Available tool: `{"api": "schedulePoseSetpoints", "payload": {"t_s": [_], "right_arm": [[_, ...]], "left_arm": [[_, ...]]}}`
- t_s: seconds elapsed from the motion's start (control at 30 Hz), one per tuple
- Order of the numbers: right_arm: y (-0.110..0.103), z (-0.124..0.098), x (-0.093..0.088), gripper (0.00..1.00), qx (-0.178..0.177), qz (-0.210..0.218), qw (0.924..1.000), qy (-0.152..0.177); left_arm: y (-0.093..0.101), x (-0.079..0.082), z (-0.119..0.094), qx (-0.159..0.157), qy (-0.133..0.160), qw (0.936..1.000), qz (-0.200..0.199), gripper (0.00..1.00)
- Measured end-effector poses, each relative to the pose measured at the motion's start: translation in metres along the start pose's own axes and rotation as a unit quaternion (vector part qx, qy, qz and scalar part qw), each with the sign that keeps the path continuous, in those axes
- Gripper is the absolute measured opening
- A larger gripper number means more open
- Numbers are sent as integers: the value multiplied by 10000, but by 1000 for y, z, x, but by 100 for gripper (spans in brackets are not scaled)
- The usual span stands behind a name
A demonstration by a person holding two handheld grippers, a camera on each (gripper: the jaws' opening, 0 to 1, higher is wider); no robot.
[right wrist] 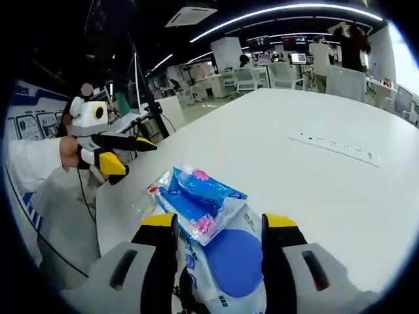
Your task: Arrange the tabletop items into an orderly group along one side of the table until the central work area is clear of visible clutter.
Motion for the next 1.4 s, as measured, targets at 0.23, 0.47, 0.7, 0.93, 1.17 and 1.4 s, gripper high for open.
{"api": "schedulePoseSetpoints", "payload": {"t_s": [0.23,0.47,0.7,0.93,1.17,1.4], "right_arm": [[5,10,-4,45,-101,145,9998,-105],[2,17,-7,38,-78,206,9995,-219],[-4,24,-11,36,-55,164,9993,-316],[-7,30,-15,32,-36,138,9990,-413],[-7,32,-17,26,-39,160,9988,-463],[-6,34,-19,21,-45,193,9985,-514]], "left_arm": [[-8,-7,11,78,-227,9997,107,68],[-14,-12,18,132,-455,9987,209,60],[-19,-16,23,170,-674,9972,266,55],[-23,-20,30,244,-947,9944,395,49],[-28,-25,37,327,-1379,9870,761,41],[-30,-25,40,301,-1521,9846,808,33]]}}
Point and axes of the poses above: the point that each gripper's makers call its tool centre point, and the gripper's own axes: z roughly forward along the fingers, y roughly to its right, x roughly out of its top, the point moved 1 cm from there along -z, roughly backward along the fingers, and after that the axes turned 15 degrees about -x, right-handed, at the moved point
